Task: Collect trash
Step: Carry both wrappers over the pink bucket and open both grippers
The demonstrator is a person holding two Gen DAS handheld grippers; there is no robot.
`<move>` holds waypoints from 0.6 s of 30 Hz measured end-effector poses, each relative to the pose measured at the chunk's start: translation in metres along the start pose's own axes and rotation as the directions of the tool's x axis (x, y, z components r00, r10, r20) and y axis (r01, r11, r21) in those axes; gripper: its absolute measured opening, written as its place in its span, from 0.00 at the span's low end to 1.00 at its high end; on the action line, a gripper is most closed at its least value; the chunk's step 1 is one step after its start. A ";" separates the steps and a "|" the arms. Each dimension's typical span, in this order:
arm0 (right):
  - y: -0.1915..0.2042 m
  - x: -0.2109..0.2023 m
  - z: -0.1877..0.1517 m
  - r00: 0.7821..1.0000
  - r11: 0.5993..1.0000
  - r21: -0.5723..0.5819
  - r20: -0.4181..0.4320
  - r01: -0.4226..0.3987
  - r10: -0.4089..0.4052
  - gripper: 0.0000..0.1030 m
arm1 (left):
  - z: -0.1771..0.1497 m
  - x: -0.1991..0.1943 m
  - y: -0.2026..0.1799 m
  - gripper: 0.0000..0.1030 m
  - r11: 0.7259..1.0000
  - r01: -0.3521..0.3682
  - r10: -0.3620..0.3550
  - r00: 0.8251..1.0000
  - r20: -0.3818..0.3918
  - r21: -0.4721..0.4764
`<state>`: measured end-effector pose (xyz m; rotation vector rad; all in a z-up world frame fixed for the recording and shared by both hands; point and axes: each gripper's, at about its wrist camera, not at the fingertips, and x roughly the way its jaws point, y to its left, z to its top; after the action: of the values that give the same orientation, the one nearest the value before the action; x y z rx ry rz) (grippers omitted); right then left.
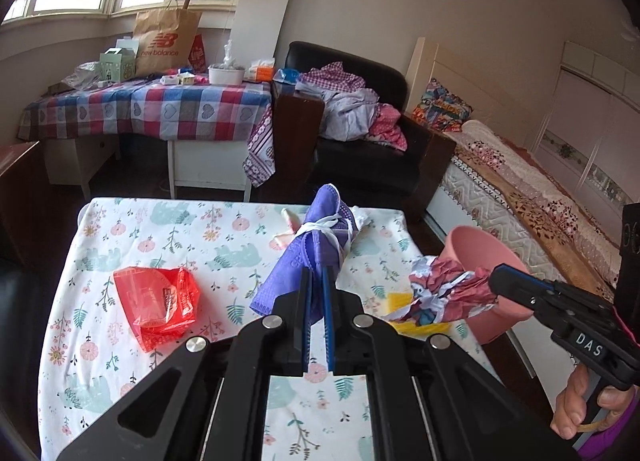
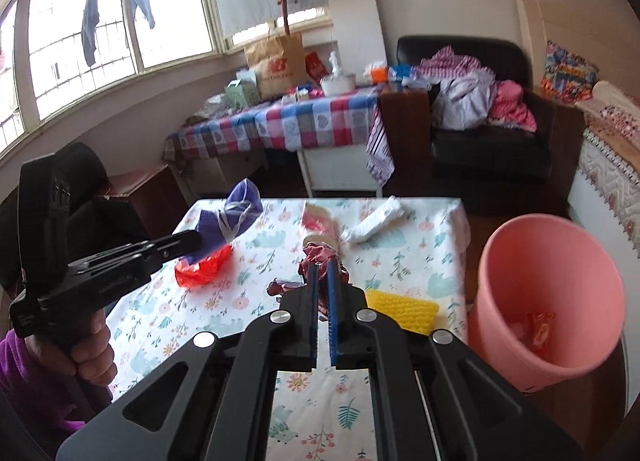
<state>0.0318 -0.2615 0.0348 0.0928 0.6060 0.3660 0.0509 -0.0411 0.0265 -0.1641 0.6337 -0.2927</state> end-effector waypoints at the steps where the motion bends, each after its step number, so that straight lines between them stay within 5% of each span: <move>1: -0.003 -0.005 0.001 1.000 1.000 0.001 0.012 0.009 -0.009 0.04 | 0.001 -0.001 -0.003 0.04 1.000 0.004 -0.004 1.000 0.004 0.002; 18: -0.069 -0.066 0.006 0.976 0.980 0.093 0.112 0.176 -0.186 0.04 | 0.009 0.032 -0.081 0.04 0.990 0.133 -0.132 0.991 -0.034 0.051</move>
<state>0.0064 -0.3495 0.0626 0.1369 0.5057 0.1573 0.0631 -0.1268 0.0357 -0.1513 0.6457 -0.4403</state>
